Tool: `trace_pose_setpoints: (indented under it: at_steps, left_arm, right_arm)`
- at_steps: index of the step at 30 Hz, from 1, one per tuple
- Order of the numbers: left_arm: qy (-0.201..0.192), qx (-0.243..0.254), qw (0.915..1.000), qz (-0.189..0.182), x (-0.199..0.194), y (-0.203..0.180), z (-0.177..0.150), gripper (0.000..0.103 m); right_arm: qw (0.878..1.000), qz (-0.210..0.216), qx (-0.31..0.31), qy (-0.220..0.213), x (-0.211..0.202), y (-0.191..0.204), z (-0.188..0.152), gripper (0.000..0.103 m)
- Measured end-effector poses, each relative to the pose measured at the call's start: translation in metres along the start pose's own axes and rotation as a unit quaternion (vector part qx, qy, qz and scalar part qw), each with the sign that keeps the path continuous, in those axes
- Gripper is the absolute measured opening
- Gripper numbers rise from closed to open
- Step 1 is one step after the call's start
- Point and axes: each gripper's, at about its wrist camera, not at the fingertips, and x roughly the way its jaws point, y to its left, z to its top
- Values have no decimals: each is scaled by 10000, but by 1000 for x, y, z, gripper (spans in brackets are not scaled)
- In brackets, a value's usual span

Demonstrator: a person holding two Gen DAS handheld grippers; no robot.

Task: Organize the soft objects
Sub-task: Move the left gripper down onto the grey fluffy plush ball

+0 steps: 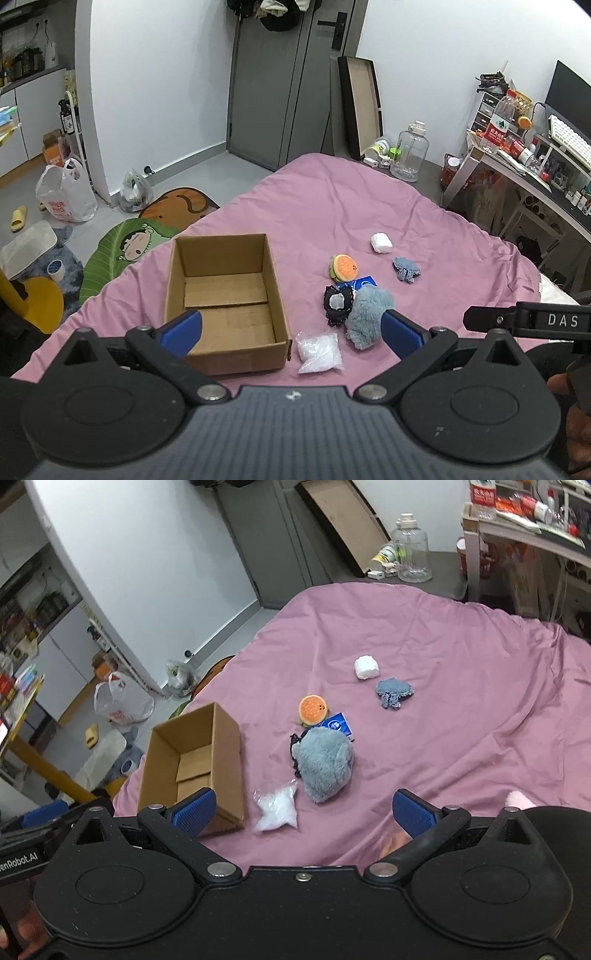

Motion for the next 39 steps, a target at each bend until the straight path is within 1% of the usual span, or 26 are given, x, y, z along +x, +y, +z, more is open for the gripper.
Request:
trace_pose_setpoints:
  at_steps: [3, 5, 7, 10, 12, 14, 18, 20, 22, 25, 30, 31, 34, 36, 39]
  left_arm:
    - [77, -64, 9999, -24, 14, -2, 6, 101]
    - [134, -98, 9998, -61, 24, -4, 9, 100]
    - [177, -117, 9997, -94, 33, -6, 12, 100]
    - [237, -127, 9995, -152, 47, -11, 17, 99]
    - [290, -129, 9993, -192, 55, -14, 20, 98]
    - [340, -121, 9990, -250, 65, -18, 22, 96]
    - [473, -162, 9981, -370, 85, -26, 26, 93]
    - [540, -196, 9975, -400, 95, -29, 26, 90]
    - [605, -228, 9970, -420, 104, -32, 26, 83]
    - [718, -275, 9961, -435, 117, -35, 26, 76]
    - [890, -298, 9944, -476, 138, -44, 24, 69]
    - [926, -306, 9941, -474, 143, -46, 23, 68]
    - [1033, -370, 9928, -481, 158, -49, 22, 59]
    - [1115, -479, 9913, -512, 167, -50, 20, 55]
    - [1228, -581, 9889, -595, 181, -52, 17, 53]
  right_arm:
    - [9998, 40, 171, 89, 13, -10, 8, 100]
    - [9996, 72, 244, 157, 22, -14, 13, 91]
    - [9991, 114, 336, 223, 30, -19, 17, 88]
    - [9982, 150, 486, 303, 43, -27, 23, 80]
    - [9971, 213, 629, 366, 52, -35, 27, 76]
    - [9956, 273, 782, 436, 61, -43, 29, 69]
    - [9911, 427, 1123, 570, 79, -59, 31, 64]
    - [9892, 447, 1257, 601, 87, -65, 32, 60]
    - [9866, 510, 1407, 647, 96, -72, 33, 57]
    - [9833, 603, 1554, 731, 109, -80, 35, 57]
    - [9800, 689, 1703, 767, 126, -90, 37, 56]
    - [9791, 716, 1736, 780, 130, -91, 38, 54]
    - [9761, 790, 1851, 817, 141, -97, 38, 51]
    - [9736, 824, 1947, 864, 149, -101, 37, 47]
    - [9699, 921, 2077, 871, 161, -105, 34, 46]
